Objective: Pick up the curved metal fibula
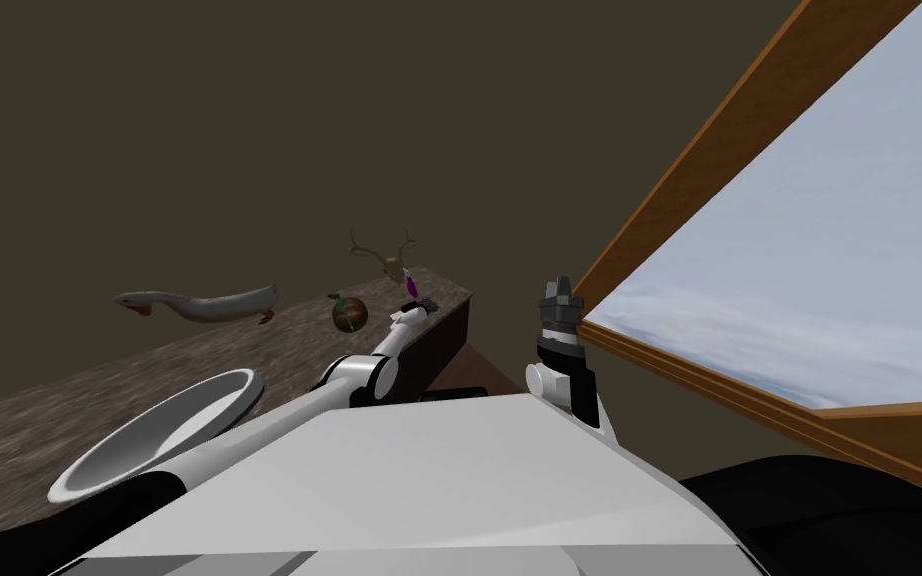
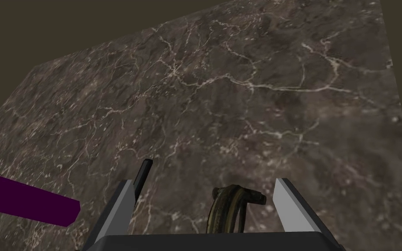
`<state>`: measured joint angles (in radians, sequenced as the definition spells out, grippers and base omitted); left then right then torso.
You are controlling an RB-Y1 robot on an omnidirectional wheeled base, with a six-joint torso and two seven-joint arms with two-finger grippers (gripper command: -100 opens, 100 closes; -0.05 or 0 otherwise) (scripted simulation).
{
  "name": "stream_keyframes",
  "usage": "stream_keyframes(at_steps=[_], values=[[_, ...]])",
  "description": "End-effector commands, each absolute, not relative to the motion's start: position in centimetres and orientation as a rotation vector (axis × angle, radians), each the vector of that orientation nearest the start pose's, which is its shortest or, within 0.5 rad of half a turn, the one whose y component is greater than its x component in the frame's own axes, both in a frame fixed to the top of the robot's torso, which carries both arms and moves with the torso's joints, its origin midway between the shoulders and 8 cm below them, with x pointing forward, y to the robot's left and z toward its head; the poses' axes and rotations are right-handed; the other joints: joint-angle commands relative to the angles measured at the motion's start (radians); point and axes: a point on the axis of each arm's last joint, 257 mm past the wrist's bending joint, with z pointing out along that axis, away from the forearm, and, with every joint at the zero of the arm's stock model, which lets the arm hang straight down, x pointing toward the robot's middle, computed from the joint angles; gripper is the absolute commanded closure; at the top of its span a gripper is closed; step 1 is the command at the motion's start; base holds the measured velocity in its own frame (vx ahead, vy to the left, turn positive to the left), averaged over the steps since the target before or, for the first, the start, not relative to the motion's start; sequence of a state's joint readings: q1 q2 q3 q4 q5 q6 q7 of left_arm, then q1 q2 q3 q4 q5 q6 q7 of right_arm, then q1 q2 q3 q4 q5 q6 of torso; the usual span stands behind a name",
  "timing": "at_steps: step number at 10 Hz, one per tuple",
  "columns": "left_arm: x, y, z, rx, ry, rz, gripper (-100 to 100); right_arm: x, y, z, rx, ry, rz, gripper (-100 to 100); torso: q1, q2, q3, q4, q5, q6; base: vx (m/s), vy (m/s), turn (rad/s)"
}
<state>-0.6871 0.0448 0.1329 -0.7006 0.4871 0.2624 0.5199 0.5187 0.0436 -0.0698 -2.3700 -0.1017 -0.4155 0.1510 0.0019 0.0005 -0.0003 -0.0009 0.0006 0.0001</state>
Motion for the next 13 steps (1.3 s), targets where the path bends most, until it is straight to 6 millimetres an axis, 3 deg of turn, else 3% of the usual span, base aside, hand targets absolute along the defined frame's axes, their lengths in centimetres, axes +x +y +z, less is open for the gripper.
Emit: stream_keyframes(at_steps=[1,3,4,6,7,9,10,13], values=[[67.4,14.0,-30.1,-2.298,0.924,-1.589,-100,33.0,-31.7,4.3,0.693,0.563,1.149,0,0.000,0.000,0.000,0.000,0.000,0.000,-0.053,0.029,0.054],[67.8,13.4,-29.7,-2.298,0.940,-1.586,-100,33.0,-31.7,4.3,0.693,0.563,1.149,0,0.000,0.000,0.000,0.000,0.000,0.000,-0.018,0.018,-0.010],[67.1,13.6,-31.3,-2.330,0.948,-1.547,-100,33.0,-31.7,4.3,0.693,0.563,1.149,0,0.000,-0.001,0.000,0.000,0.000,0.000,0.000,0.000,0.000],[66.7,13.7,-32.2,-2.347,0.952,-1.525,-100,33.0,-31.7,4.3,0.693,0.563,1.149,0,-0.001,-0.002,-0.001,-0.001,0.000,0.000,0.000,0.000,0.000],[68.1,13.0,-30.1,-2.288,0.950,-1.564,-100,33.0,-31.7,4.3,0.693,0.563,1.149,0,-0.001,-0.002,-0.001,-0.001,0.000,0.000,-0.043,0.031,0.106],[68.8,12.3,-29.1,-2.278,0.964,-1.568,-100,33.0,-31.7,4.3,0.693,0.563,1.149,0,0.001,0.001,0.001,0.000,0.000,0.000,-0.043,0.029,0.018],[67.7,12.7,-31.5,-2.323,0.976,-1.510,-100,33.0,-31.7,4.3,0.693,0.563,1.149,0,0.000,0.000,0.000,0.000,0.000,0.000,-0.009,0.009,-0.011],[67.7,12.7,-31.5,-2.324,0.976,-1.507,-100,33.0,-31.7,4.3,0.693,0.563,1.149,0,-0.001,-0.002,-0.001,-0.001,0.000,0.000,0.002,-0.001,0.001]])
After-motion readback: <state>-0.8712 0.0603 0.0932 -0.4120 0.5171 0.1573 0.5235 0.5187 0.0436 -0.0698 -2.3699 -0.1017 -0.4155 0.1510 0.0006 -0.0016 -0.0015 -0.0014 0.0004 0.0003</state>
